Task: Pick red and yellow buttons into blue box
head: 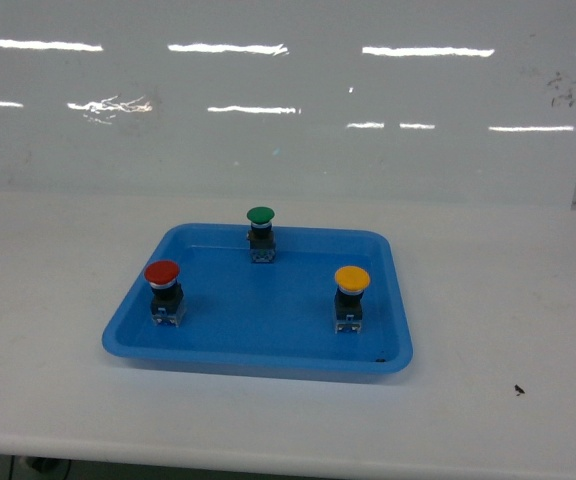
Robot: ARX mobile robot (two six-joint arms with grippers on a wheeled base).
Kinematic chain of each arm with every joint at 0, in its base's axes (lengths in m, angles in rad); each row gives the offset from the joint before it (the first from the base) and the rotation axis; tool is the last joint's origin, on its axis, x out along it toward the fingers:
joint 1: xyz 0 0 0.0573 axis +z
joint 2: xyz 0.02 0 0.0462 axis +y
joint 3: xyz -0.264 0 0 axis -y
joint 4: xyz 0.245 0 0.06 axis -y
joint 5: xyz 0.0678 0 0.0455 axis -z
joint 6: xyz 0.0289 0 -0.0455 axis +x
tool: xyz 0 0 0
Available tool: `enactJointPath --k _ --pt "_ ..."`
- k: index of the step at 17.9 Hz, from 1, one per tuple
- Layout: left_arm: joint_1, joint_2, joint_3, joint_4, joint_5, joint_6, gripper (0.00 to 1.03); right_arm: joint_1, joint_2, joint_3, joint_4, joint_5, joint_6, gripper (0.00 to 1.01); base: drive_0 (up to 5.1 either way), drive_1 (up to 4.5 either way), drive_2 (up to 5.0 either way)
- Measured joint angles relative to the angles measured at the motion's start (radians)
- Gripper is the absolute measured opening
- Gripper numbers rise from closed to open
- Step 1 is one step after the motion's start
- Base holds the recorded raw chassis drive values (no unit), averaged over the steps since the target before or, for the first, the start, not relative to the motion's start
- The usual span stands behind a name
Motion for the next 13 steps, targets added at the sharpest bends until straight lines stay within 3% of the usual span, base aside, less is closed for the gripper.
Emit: enactJointPath --k 3,7,10,13 --pt "-0.016 0.243 0.107 0.066 -0.013 0.004 0.98 0.013 0.240 0.097 0.078 -0.025 0.001 0.98 0.0 0.00 0.0" --pt "-0.031 0.555 0.267 0.201 -0.068 0.055 0.98 0.051 0.482 0.218 0.153 -0.044 0.004 0.98 0.0 0.00 0.0" --pt "-0.029 0.711 0.348 0.152 -0.091 0.100 0.98 0.064 0.589 0.257 0.146 -0.027 -0.032 0.98 0.0 0.00 0.0" --pt "-0.028 0.700 0.342 0.164 -0.093 0.108 0.98 0.063 0.585 0.255 0.157 -0.023 -0.053 0.98 0.0 0.00 0.0"
